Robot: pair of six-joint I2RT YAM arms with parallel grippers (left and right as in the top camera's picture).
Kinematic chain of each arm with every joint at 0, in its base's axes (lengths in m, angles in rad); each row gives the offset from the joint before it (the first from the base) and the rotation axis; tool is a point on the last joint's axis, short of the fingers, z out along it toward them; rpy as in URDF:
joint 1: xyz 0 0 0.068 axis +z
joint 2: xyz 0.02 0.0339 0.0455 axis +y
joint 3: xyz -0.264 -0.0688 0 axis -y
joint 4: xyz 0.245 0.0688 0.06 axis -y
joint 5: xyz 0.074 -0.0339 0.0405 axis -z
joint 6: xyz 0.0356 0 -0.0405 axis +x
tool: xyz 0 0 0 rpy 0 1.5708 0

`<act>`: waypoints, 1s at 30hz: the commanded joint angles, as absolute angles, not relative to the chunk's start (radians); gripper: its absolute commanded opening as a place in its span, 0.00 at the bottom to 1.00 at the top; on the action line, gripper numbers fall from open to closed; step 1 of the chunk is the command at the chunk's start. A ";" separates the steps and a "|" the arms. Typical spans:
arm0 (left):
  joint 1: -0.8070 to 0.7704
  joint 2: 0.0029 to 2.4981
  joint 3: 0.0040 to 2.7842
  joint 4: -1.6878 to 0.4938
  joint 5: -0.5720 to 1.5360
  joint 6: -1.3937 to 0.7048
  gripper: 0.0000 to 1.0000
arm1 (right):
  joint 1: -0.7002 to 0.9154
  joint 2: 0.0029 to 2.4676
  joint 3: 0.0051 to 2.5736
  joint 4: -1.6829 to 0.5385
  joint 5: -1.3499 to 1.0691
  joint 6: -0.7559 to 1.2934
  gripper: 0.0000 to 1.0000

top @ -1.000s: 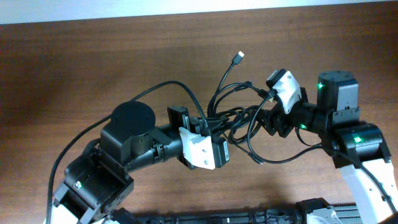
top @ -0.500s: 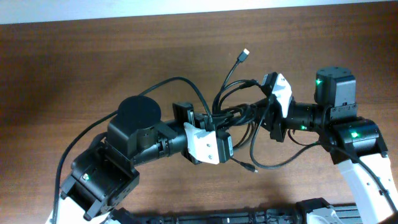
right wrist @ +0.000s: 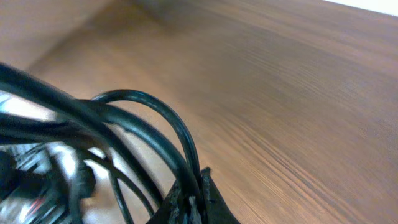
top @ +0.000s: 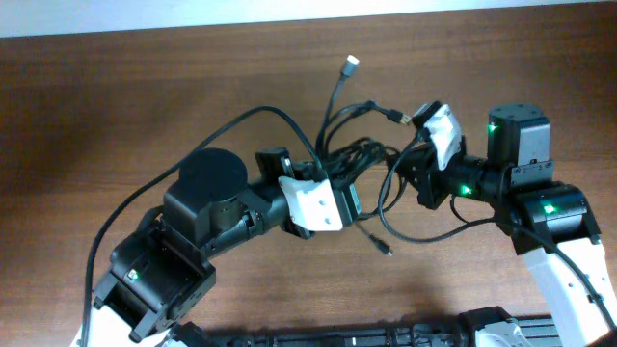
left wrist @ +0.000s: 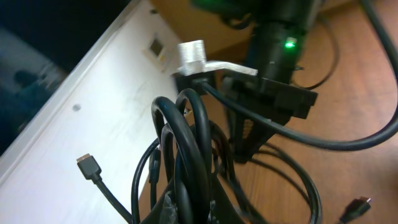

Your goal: Untangle cables

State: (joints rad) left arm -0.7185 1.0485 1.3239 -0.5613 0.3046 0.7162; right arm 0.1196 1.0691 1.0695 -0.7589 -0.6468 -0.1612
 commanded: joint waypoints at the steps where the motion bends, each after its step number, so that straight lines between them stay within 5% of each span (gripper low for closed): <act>1: -0.719 0.986 1.351 -0.532 0.211 0.639 0.00 | 0.117 1.073 1.066 -0.764 -0.316 0.069 0.04; 17: -0.719 0.903 1.351 -0.532 0.139 0.638 0.00 | 0.117 1.074 1.066 -0.861 -0.066 0.174 0.04; 30: -0.719 0.902 1.351 -0.472 -0.236 0.369 0.00 | 0.117 1.137 1.066 -0.912 0.039 0.253 0.04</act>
State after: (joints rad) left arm -0.7223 0.9295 1.3239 -0.5175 -0.0727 0.4843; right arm 0.1196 1.1110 1.0695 -0.8978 -0.0334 0.2375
